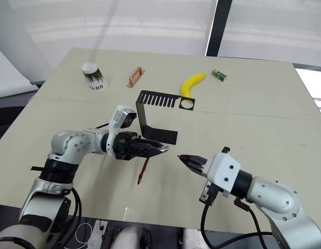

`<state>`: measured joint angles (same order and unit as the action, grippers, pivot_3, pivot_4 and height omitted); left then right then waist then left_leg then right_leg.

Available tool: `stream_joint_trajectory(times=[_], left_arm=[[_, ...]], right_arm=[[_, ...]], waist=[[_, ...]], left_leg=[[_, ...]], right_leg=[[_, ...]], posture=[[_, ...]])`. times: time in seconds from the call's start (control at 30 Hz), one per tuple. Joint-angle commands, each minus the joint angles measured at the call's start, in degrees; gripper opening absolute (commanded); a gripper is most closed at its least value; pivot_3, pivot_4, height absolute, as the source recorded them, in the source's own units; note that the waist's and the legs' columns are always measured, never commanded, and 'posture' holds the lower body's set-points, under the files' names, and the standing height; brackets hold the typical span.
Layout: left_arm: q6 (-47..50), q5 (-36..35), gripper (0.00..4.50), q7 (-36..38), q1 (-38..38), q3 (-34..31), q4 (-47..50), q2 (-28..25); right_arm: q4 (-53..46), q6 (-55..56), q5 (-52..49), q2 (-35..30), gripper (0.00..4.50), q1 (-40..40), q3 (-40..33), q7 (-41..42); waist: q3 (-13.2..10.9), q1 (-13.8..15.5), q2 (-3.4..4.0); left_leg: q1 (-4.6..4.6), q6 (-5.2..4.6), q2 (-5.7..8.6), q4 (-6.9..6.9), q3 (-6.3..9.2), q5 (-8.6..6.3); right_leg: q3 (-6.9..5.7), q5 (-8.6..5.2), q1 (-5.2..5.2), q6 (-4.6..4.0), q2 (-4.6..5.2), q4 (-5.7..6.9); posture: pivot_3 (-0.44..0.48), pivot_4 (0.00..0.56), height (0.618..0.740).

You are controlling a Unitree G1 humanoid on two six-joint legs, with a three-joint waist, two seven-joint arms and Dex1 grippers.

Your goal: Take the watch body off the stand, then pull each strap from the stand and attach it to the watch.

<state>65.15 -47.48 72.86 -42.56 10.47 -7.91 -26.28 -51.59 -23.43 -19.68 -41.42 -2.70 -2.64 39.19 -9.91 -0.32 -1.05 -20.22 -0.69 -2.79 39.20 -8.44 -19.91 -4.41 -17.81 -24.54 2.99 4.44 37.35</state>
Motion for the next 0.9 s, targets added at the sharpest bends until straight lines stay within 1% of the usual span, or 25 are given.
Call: stream_joint_trajectory(times=[0.03, 0.3, 0.6, 0.77, 0.9], left_arm=[[0.5, 0.4, 1.62, 1.5, -1.8, 0.5, -1.7, 0.5], [-0.4, 2.1, 1.62, 1.2, -2.3, 1.3, -3.5, 1.3], [-0.5, 3.0, 1.62, -1.5, -1.8, -0.4, -4.4, 3.0], [-1.2, 4.5, 1.62, -1.2, -1.1, 0.4, -5.7, 2.0], [-1.1, 4.9, 1.62, -1.2, -0.9, 0.2, -6.0, 2.2]], right_arm=[[-3.5, -1.0, 0.9, -0.4, 0.0, 1.4, 0.3, -1.7], [-4.4, -1.2, 1.9, -1.2, 0.0, 1.4, 0.5, -1.4], [-4.0, 0.5, 2.3, -2.2, 0.0, 0.0, -0.6, 0.0], [-3.4, 2.2, 2.2, -2.5, 0.0, -1.9, -2.1, 0.7], [-3.0, 3.5, 2.6, -3.1, 0.0, -3.6, -3.0, 1.2]], waist=[[0.0, 0.1, -0.01], [0.0, 0.2, -0.04], [0.0, 0.2, -0.05], [0.0, 0.1, -0.05], [0.0, 0.2, -0.06]], left_leg=[[-0.01, 0.0, 0.0, 0.0, 0.01, 0.0], [-0.05, -0.01, 0.01, 0.0, 0.02, 0.0], [-0.05, -0.01, 0.01, 0.0, 0.03, 0.0], [-0.03, -0.01, 0.0, 0.0, 0.02, 0.0], [-0.04, -0.01, 0.01, 0.0, 0.02, 0.0]], right_leg=[[0.0, 0.0, -0.01, -0.01, 0.0, 0.0], [-0.01, 0.0, -0.02, -0.01, 0.01, -0.02], [-0.01, 0.0, -0.02, 0.0, 0.02, -0.02], [-0.01, 0.0, -0.01, 0.0, 0.01, -0.01], [-0.01, 0.0, -0.02, 0.0, 0.02, -0.02]], posture=[[0.0, 0.15, 0.725], [0.0, 0.15, 0.725], [0.0, 0.15, 0.725], [0.0, 0.15, 0.725], [0.0, 0.15, 0.725]])
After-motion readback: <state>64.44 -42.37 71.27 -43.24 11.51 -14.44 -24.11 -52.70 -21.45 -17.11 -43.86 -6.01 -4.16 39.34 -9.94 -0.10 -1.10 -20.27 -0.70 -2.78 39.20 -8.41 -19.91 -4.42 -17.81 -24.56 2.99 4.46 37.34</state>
